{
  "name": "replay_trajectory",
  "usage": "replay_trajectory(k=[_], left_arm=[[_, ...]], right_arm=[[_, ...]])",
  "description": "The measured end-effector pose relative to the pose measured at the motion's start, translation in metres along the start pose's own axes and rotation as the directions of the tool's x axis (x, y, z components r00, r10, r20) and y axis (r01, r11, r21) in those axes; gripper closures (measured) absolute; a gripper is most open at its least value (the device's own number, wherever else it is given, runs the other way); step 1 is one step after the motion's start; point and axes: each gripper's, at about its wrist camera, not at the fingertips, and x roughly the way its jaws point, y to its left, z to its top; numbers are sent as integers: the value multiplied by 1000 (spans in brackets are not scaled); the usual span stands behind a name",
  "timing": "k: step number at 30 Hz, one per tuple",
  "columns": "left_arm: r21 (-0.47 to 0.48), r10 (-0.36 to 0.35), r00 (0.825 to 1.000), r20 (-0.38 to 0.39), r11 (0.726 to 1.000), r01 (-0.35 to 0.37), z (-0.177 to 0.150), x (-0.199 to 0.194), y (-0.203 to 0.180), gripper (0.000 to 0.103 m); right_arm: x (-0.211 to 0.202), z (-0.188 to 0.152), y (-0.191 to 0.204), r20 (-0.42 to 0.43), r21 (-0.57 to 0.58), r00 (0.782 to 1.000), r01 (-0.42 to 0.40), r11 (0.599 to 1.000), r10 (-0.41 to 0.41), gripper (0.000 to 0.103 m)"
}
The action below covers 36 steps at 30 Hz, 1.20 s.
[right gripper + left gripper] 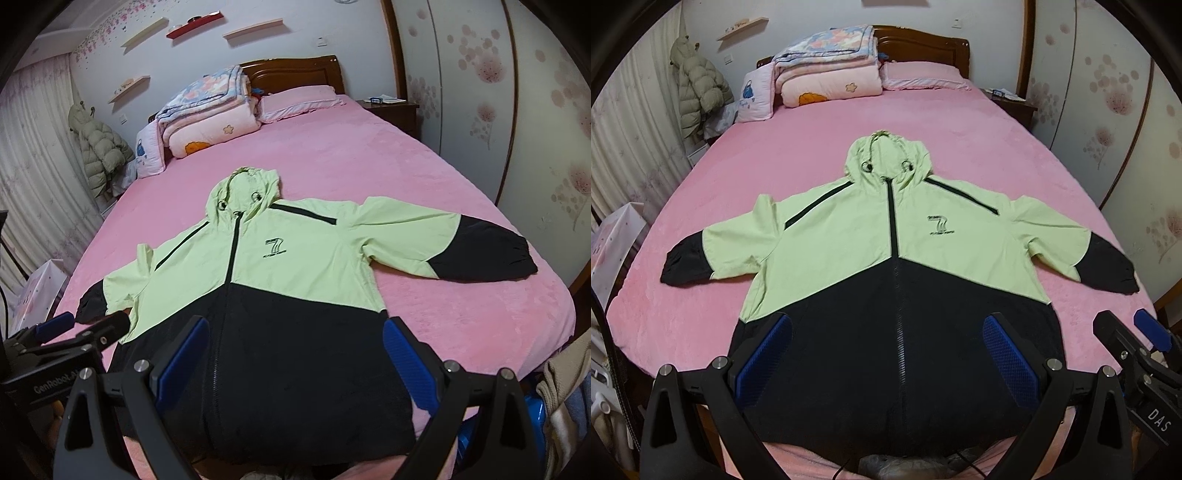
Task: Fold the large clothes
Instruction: 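Move the right tool toward the black sleeve cuff of the jacket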
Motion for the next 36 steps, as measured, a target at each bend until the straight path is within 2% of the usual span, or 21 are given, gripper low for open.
replay_trajectory(k=[11,16,22,27,36], left_arm=[[49,-50,994,102,998,45,37,-20,-32,1],[80,-101,986,136,993,91,59,-30,-51,1],[137,-121,976,181,986,97,78,-35,-79,1],[187,-137,974,182,977,103,88,-29,-107,1],[219,-154,974,164,969,116,108,0,-145,1]], right_arm=[[-26,27,-35,103,19,992,72,997,-73,7],[-38,41,-54,147,57,983,104,993,-111,7],[-45,54,-76,167,91,974,138,986,-151,7],[-45,59,-96,170,124,968,167,978,-187,7],[-42,70,-141,173,184,948,237,954,-269,7]])
